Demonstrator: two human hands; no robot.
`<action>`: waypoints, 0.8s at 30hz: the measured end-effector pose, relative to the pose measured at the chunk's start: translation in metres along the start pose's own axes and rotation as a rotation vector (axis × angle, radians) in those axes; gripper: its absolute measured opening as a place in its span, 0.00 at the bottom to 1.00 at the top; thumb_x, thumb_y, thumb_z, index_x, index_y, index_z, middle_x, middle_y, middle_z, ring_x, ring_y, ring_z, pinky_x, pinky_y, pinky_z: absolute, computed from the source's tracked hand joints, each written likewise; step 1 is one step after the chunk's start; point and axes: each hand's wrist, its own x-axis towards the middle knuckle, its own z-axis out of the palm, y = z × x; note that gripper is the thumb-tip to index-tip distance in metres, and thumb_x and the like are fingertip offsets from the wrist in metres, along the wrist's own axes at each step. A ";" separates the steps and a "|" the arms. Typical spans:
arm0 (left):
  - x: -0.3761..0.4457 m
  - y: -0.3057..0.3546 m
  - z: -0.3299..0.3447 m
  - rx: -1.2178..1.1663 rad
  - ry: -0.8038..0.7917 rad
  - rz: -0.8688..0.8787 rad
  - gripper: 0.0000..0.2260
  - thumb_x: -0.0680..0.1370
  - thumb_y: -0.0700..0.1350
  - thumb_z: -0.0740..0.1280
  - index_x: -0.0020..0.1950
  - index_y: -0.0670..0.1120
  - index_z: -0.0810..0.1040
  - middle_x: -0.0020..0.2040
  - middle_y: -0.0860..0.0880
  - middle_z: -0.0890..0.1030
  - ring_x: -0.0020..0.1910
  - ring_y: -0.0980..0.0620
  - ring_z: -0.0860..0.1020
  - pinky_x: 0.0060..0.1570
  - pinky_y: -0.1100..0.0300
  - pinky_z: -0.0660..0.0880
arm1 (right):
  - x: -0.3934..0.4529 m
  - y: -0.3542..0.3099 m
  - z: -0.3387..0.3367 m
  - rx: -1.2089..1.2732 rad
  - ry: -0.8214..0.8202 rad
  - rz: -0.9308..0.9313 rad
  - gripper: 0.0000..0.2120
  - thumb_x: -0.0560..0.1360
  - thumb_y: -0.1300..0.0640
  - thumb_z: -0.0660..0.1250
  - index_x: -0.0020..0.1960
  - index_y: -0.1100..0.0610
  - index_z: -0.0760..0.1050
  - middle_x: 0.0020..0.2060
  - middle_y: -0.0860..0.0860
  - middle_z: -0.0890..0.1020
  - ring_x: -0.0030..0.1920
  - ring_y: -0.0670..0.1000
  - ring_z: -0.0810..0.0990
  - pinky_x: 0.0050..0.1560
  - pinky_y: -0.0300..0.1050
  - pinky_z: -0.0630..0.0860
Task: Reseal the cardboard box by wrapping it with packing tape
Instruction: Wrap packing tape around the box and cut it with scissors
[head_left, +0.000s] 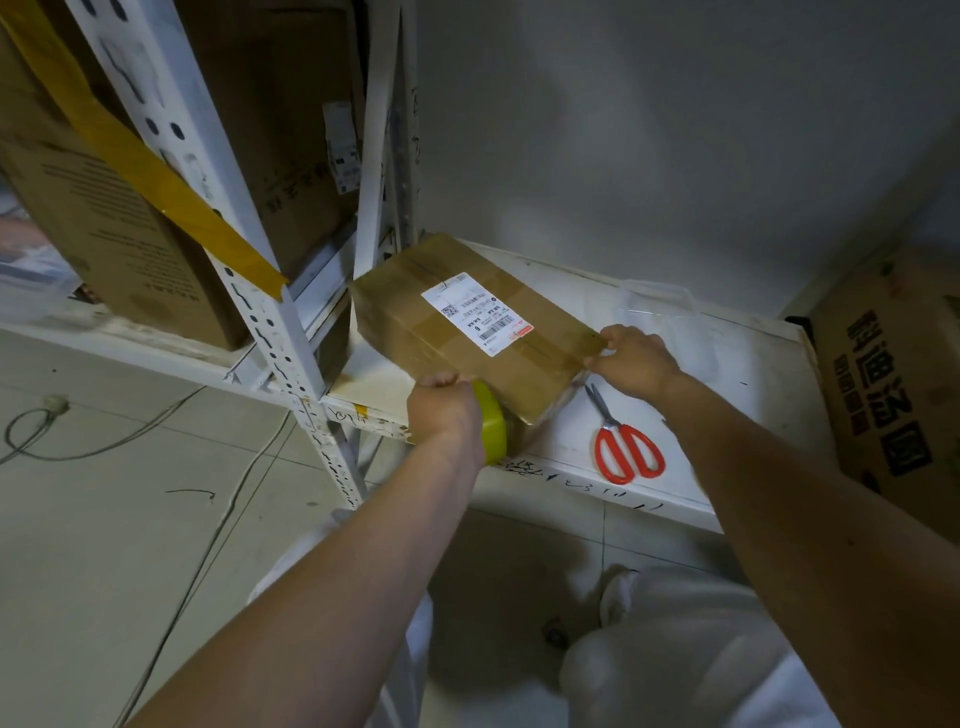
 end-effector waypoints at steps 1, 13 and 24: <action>0.001 0.001 0.000 -0.011 0.003 0.017 0.12 0.77 0.38 0.66 0.37 0.51 0.70 0.40 0.53 0.76 0.45 0.51 0.74 0.51 0.63 0.69 | -0.005 0.002 0.001 0.043 0.010 0.006 0.19 0.76 0.48 0.65 0.64 0.55 0.72 0.59 0.55 0.76 0.62 0.59 0.70 0.56 0.50 0.70; 0.033 0.049 -0.035 0.272 -0.064 0.307 0.06 0.79 0.40 0.61 0.49 0.49 0.75 0.53 0.47 0.77 0.53 0.47 0.75 0.55 0.58 0.70 | -0.068 0.017 0.033 0.610 -0.022 -0.091 0.06 0.76 0.65 0.67 0.50 0.57 0.78 0.43 0.52 0.80 0.49 0.53 0.79 0.55 0.44 0.75; 0.012 0.031 -0.060 0.367 0.214 0.507 0.04 0.79 0.45 0.62 0.52 0.51 0.75 0.56 0.50 0.78 0.52 0.48 0.76 0.49 0.57 0.73 | -0.069 -0.019 0.040 0.660 -0.193 -0.184 0.18 0.76 0.73 0.57 0.56 0.56 0.79 0.47 0.52 0.81 0.43 0.47 0.78 0.41 0.31 0.72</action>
